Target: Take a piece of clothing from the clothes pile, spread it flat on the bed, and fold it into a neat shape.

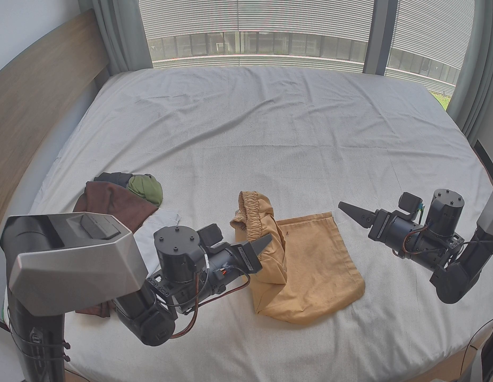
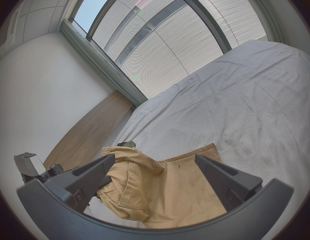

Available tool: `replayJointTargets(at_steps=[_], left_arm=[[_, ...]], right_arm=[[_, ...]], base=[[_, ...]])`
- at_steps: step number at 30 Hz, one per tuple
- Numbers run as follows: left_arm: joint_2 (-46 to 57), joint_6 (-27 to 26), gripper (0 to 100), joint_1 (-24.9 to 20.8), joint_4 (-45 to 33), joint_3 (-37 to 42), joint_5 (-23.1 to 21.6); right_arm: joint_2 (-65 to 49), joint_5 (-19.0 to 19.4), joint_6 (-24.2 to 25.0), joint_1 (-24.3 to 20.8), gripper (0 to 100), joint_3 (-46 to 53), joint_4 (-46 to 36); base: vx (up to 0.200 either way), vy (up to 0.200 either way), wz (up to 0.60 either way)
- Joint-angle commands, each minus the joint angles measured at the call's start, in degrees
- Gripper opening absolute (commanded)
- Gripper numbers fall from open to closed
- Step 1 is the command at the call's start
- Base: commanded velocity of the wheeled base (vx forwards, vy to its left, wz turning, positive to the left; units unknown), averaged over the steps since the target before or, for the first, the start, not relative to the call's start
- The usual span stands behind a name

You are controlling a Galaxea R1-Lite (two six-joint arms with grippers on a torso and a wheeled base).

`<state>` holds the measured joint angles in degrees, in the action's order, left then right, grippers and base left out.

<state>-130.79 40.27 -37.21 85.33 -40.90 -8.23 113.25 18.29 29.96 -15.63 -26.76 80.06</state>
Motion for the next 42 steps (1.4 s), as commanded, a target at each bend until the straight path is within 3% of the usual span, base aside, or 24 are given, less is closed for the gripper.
replayJointTargets(at_steps=[1,17,37,38,42], left_arm=[[-1.3,0.4,0,-1.5,-1.8,-3.0,-0.1],[-5.2,2.9,0,-6.1,-7.1,-11.8,0.1],[-7.6,2.9,0,-6.2,-11.1,-16.6,0.1],[-7.6,2.9,100,-6.2,-11.1,-16.7,0.1],[-7.8,2.9,100,-6.7,-11.3,-17.5,0.1]], right_arm=[[0.0,0.0,0.0,0.0,100,0.0,0.0],[0.0,-0.3,0.1,0.3,100,-1.0,-0.1],[-0.2,-0.3,0.2,1.9,100,-2.2,0.0],[-0.2,-0.3,0.2,1.9,100,-2.2,0.0],[-0.3,-0.3,0.2,2.0,100,-2.2,0.0]], base=[[0.0,0.0,0.0],[0.0,0.0,0.0],[0.0,0.0,0.0],[0.0,0.0,0.0],[0.0,0.0,0.0]])
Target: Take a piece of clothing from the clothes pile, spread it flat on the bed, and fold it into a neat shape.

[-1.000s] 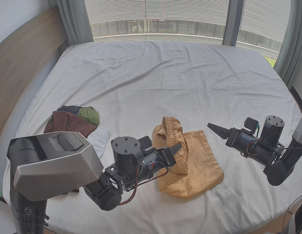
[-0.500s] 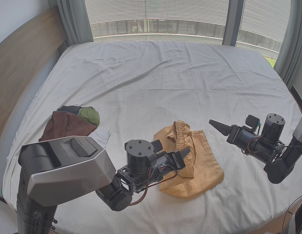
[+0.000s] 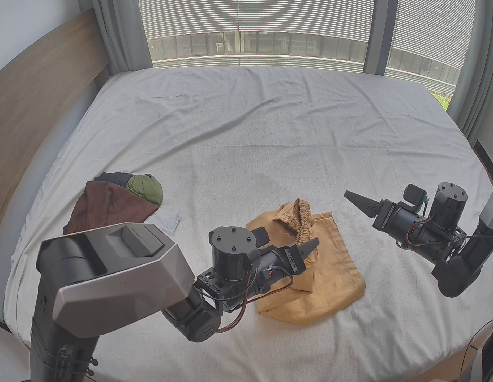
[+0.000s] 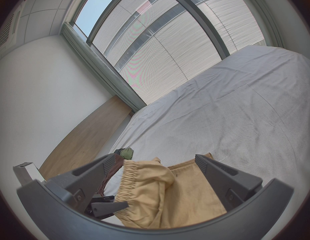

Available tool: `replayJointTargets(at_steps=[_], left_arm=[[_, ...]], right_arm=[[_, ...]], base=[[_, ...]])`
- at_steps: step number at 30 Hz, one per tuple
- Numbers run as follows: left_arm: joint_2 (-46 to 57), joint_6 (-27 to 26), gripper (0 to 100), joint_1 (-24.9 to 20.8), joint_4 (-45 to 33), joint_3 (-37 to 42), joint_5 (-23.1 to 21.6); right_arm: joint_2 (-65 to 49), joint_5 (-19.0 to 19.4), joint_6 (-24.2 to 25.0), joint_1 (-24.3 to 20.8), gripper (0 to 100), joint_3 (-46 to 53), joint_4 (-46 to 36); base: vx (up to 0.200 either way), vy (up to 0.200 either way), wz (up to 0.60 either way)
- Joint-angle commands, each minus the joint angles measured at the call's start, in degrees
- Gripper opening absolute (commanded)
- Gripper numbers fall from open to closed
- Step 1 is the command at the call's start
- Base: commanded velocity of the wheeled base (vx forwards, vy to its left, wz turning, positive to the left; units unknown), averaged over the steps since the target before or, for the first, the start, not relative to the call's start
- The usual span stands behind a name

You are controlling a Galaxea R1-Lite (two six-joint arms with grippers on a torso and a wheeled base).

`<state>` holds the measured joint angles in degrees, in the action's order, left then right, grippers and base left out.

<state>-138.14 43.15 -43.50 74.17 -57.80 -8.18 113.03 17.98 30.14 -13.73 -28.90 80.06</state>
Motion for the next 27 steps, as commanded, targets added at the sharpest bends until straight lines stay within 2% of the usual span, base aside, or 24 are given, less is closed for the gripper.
replayJointTargets(at_steps=[1,11,15,27], left_arm=[[-0.6,0.1,100,-0.8,-0.3,-1.0,0.1],[-0.7,0.1,100,-2.0,0.0,-1.5,0.4],[0.0,0.0,100,-1.2,0.4,-0.5,2.9],[9.8,-0.5,100,6.7,2.8,13.9,3.3]], right_arm=[[-0.3,0.0,0.0,0.1,100,0.0,-0.1],[-0.6,0.0,0.0,0.0,100,0.2,-0.3],[-0.4,0.0,0.0,-0.2,100,0.5,-0.7],[-0.1,0.0,0.0,-1.9,100,2.2,-0.9]], base=[[0.0,0.0,0.0],[0.0,0.0,0.0],[0.0,0.0,0.0],[0.0,0.0,0.0]])
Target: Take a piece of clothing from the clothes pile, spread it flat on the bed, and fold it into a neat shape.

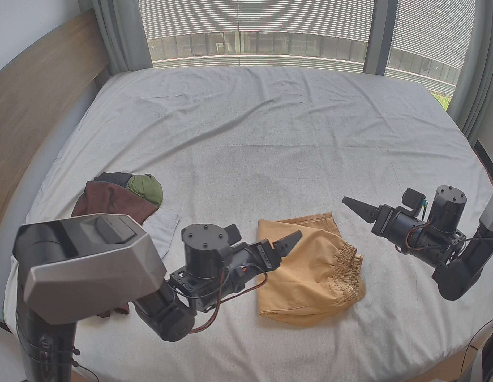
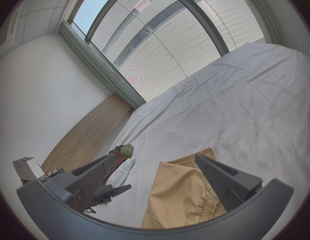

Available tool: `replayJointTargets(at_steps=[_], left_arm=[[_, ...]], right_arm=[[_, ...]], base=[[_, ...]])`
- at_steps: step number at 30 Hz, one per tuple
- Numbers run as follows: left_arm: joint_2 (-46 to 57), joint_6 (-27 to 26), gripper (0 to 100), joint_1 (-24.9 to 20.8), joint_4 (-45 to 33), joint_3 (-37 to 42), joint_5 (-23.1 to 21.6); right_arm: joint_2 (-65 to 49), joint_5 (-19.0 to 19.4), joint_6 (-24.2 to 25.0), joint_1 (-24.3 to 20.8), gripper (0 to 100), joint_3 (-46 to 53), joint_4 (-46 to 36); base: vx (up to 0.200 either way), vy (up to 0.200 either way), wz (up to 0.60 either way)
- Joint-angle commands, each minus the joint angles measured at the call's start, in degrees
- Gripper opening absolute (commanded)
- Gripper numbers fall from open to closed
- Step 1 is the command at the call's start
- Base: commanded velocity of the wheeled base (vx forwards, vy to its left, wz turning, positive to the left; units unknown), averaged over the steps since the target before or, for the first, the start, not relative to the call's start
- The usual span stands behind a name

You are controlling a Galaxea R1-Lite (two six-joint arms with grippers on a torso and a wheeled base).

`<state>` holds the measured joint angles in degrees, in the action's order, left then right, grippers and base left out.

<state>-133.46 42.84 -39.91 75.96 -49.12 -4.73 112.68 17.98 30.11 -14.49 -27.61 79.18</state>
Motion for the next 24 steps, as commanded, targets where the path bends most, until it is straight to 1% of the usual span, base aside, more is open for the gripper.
replayJointTargets(at_steps=[1,6,9,10,11,13,14,16,17,18,21,24], left_arm=[[5.8,-0.2,100,3.7,1.6,6.4,-0.2],[8.0,-0.4,100,7.0,5.5,12.1,-0.2],[9.5,-1.4,100,10.0,9.2,16.4,-0.5],[9.6,-1.5,100,10.2,9.3,16.6,-0.5],[10.1,-2.3,100,11.7,10.7,19.2,-0.8],[10.1,-3.0,100,13.0,12.5,21.5,-1.9],[10.4,-3.8,100,14.1,13.0,23.6,-3.4],[11.6,-5.0,100,15.4,13.0,25.7,-5.0],[11.6,-5.0,100,15.4,13.0,25.7,-5.0],[13.3,-5.8,100,17.1,13.0,27.4,-6.3],[14.6,-6.8,100,19.9,13.0,28.3,-8.2],[14.6,-12.8,100,23.3,13.0,30.5,-10.6]], right_arm=[[0.3,0.0,0.0,-1.5,100,1.1,0.0],[0.8,-0.1,0.0,-3.2,100,1.9,0.1],[1.8,-0.1,-0.1,-4.1,100,2.5,0.6],[1.9,-0.1,-0.1,-4.1,100,2.5,0.6],[2.5,-0.1,-0.1,-4.2,100,2.7,0.6],[3.0,-0.1,-0.3,-4.2,100,3.1,0.5],[3.4,-0.1,-0.4,-4.1,100,3.4,0.1],[4.5,-0.1,-0.5,-4.0,100,3.6,0.0],[4.5,-0.1,-0.5,-4.0,100,3.6,0.0],[5.4,-0.1,-0.6,-3.8,100,4.4,-0.1],[5.7,-0.1,-1.4,-3.6,100,5.4,-0.7],[5.7,-0.1,-4.4,-3.0,100,7.3,-4.5]], base=[[0.0,0.0,0.0],[0.0,0.0,0.0],[0.0,0.0,0.0],[0.0,0.0,0.0],[0.0,0.0,0.0],[0.0,0.0,0.0],[0.0,0.0,0.0],[0.0,0.0,0.0],[0.0,0.0,0.0],[0.0,0.0,0.0],[0.0,0.0,0.0],[0.0,0.0,0.0]])
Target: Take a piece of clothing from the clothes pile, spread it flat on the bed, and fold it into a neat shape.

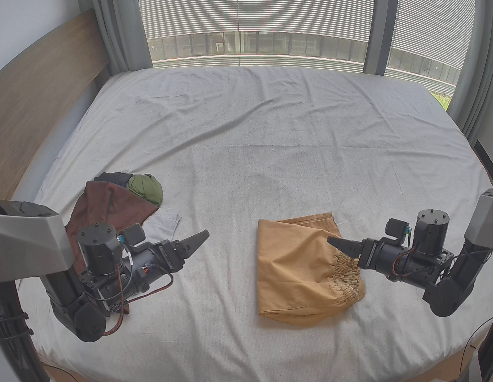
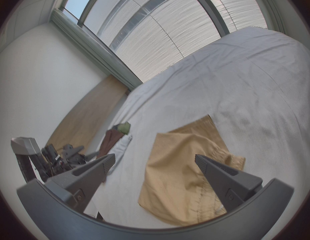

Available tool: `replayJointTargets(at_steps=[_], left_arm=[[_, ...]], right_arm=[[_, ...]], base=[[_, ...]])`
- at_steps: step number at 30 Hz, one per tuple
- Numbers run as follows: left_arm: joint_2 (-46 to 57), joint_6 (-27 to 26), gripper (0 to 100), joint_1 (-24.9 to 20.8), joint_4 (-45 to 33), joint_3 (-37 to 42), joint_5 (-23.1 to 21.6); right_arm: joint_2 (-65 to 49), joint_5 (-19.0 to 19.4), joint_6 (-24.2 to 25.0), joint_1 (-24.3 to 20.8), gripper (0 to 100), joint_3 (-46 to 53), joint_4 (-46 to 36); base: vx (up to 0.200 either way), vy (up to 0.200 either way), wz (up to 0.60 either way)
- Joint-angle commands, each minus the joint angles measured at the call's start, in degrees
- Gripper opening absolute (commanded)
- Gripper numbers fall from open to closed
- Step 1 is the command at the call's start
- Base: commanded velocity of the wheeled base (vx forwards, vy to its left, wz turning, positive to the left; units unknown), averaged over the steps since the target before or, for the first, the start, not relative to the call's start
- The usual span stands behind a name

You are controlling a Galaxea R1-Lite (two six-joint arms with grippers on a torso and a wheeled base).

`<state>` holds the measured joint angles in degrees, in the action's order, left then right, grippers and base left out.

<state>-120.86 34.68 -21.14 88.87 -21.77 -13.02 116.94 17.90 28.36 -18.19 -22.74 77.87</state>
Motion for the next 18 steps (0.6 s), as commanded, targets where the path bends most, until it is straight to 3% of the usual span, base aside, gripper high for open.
replayJointTargets(at_steps=[1,6,18], left_arm=[[1.8,-6.6,100,5.4,0.1,3.8,-3.2],[1.8,-10.9,100,7.2,0.1,6.7,-6.3],[-1.7,-14.6,100,6.3,0.1,7.7,-6.3]], right_arm=[[1.5,0.0,-3.7,1.1,100,2.6,-4.2],[1.9,0.0,-4.6,2.4,100,3.6,-7.9],[9.0,0.0,-8.4,6.9,100,3.5,-9.2]], base=[[0.0,0.0,0.0],[0.0,0.0,0.0],[0.0,0.0,0.0]])
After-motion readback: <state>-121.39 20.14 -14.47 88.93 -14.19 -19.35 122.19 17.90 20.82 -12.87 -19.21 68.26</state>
